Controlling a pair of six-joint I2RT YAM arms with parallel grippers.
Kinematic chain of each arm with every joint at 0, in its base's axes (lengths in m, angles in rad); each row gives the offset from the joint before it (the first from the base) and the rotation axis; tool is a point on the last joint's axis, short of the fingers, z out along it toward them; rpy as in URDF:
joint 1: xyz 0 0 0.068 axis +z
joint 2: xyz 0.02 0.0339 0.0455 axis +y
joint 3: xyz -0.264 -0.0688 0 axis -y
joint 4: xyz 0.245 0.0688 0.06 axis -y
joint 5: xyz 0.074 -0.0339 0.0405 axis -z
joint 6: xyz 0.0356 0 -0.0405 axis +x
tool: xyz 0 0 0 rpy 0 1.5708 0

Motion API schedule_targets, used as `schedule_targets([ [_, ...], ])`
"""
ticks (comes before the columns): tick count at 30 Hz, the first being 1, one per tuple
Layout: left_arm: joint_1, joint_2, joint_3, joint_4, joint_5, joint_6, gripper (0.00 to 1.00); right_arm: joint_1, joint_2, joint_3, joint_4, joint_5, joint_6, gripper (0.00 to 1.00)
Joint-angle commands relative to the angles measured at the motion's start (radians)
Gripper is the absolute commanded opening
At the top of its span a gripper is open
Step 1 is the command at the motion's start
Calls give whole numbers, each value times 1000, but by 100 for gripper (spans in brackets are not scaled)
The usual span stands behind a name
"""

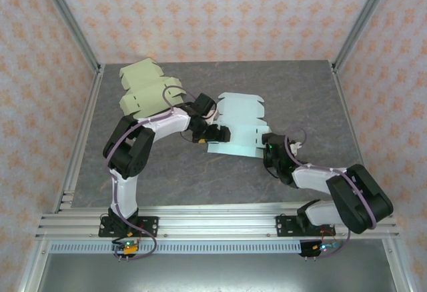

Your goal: Fold the paper box

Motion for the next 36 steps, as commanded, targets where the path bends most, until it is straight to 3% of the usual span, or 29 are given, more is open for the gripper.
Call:
schedule_targets([
  [1,-8,34,32,-5,-2,11,95,-32,60,13,144,-20,-105,54],
  [7,-10,48,54,-22,12,30,94,-40,160,59,283,-76,-251,29],
  [11,-9,27,53,-23,13,37,94,-42,133,71,289,-61,-340,20],
  [13,-8,13,55,-29,7,39,95,-41,102,98,253,-69,-418,10],
  [23,112,-181,-39,38,46,-65,99,-57,-136,271,-139,-55,-834,5],
  [28,170,-268,-89,90,55,-142,99,-61,-212,438,-410,-46,-1190,0],
  [32,218,-317,-119,119,32,-191,100,-34,-189,617,-646,-42,-1471,0],
  [36,269,-336,-143,155,34,-225,100,96,-97,725,-782,17,-1630,5],
])
